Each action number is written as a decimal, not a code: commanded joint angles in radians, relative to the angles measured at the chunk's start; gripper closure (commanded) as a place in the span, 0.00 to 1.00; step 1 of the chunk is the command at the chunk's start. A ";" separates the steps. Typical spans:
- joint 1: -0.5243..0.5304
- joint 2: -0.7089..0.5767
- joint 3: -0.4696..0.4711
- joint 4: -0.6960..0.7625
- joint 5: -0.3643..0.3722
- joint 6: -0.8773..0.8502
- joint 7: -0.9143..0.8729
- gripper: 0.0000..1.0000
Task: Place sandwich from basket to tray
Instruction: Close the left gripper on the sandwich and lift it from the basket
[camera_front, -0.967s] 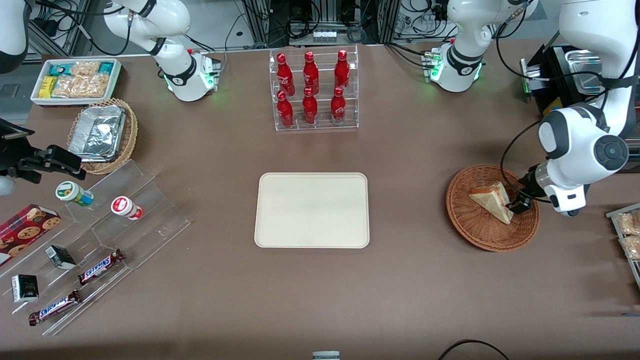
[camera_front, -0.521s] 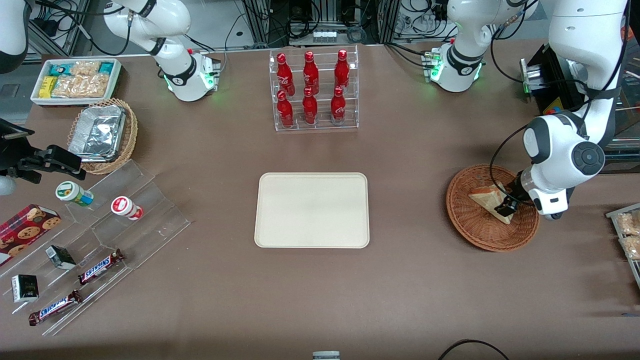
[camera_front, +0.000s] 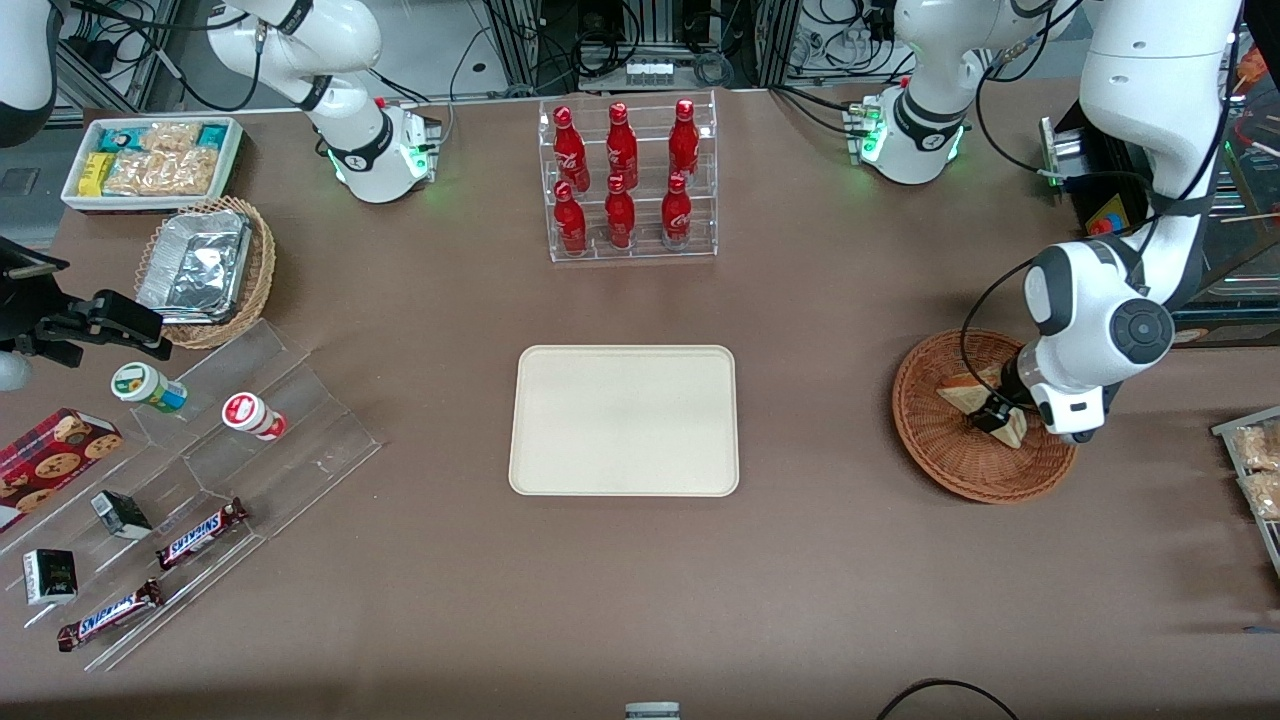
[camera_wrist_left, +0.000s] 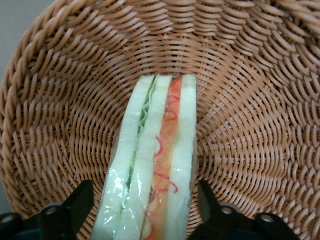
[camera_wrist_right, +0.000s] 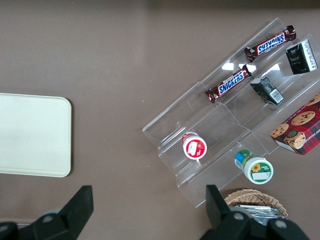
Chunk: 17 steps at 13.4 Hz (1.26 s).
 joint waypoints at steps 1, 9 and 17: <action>0.001 -0.018 0.004 0.007 0.003 -0.055 0.009 0.47; -0.101 -0.085 0.003 0.300 0.006 -0.478 0.102 0.63; -0.336 0.066 -0.016 0.498 -0.011 -0.485 0.165 0.63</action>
